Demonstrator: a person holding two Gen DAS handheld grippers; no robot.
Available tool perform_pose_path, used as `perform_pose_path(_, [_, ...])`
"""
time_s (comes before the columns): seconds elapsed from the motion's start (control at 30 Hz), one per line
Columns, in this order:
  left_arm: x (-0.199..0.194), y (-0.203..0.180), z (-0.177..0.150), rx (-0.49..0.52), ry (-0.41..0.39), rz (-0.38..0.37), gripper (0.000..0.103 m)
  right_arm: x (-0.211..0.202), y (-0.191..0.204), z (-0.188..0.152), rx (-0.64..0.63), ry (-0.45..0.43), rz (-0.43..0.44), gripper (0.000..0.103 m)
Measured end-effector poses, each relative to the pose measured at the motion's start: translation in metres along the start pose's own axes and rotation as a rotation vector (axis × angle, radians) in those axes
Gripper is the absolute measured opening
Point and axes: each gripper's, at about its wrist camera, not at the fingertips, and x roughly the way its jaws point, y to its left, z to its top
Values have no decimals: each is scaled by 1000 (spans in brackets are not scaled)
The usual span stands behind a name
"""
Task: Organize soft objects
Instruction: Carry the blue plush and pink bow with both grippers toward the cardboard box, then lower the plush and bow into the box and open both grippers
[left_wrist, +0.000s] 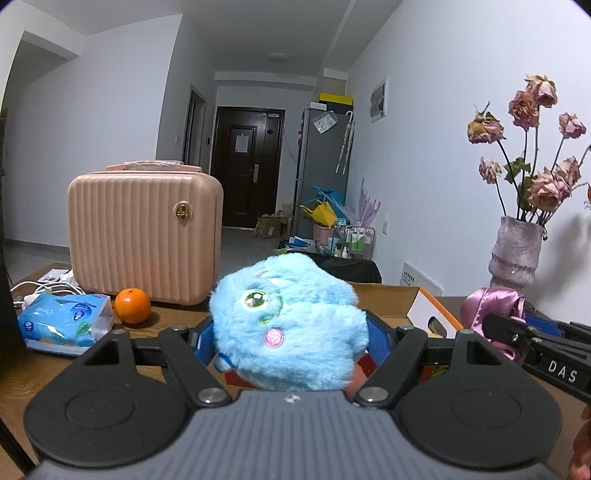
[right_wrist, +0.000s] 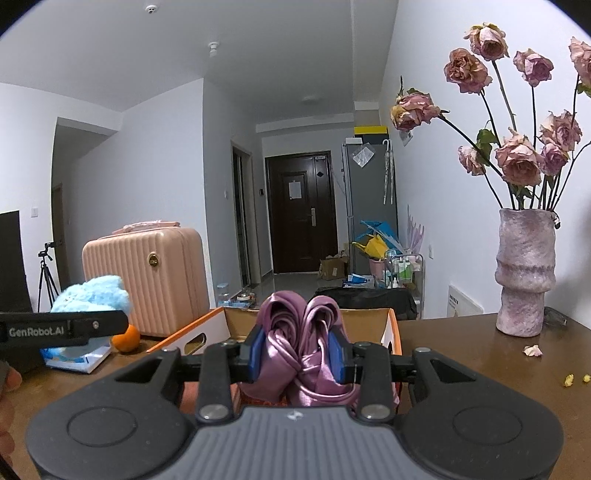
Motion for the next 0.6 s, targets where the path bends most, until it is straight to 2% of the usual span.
perform_pose_path(0.6, [60,-9,13,-15,0,15,77,51,-9,10,-4,2,-4,35])
